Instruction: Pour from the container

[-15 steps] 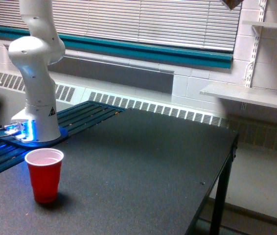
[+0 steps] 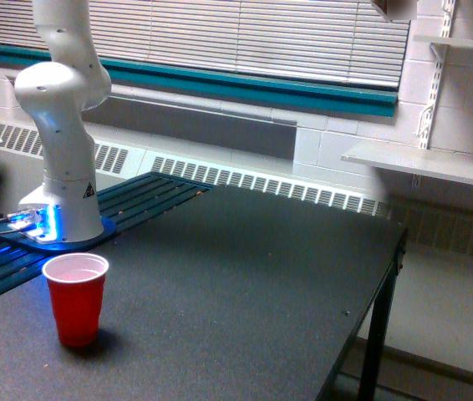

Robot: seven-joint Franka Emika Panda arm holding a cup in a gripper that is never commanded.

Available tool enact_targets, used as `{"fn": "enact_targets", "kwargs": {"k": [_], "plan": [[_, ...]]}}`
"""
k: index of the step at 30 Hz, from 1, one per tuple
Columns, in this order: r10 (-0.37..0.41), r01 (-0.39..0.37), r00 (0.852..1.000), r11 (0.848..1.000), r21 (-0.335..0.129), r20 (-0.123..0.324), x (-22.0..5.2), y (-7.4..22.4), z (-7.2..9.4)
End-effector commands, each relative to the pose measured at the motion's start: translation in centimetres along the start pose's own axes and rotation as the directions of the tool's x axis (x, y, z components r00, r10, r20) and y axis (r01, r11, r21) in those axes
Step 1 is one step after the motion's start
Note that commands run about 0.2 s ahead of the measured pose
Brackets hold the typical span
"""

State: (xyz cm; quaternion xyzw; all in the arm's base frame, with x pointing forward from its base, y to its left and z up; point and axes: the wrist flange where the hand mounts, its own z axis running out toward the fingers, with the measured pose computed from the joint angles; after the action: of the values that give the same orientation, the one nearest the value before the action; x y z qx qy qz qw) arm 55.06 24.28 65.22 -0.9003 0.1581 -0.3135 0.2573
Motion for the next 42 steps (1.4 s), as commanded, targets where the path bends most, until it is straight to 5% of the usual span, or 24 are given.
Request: {"fn": "enact_targets", "kwargs": {"k": [1, 11, 21, 35, 42], "plan": [[-0.027, 0.026, 0.998, 0.999, -0.018, -0.061, 2.7, 3.0, -1.4], [-0.059, 0.045, 0.991, 0.992, -0.120, -0.122, 5.8, 10.8, -2.2], [-0.021, -0.020, 0.983, 0.976, -0.217, -0.185, 8.0, 19.8, -4.8], [0.009, -0.086, 0.974, 0.939, -0.332, -0.227, 7.8, 32.9, -10.6], [0.010, -0.112, 0.967, 0.913, -0.393, -0.254, 6.3, 39.9, -15.0]]}}
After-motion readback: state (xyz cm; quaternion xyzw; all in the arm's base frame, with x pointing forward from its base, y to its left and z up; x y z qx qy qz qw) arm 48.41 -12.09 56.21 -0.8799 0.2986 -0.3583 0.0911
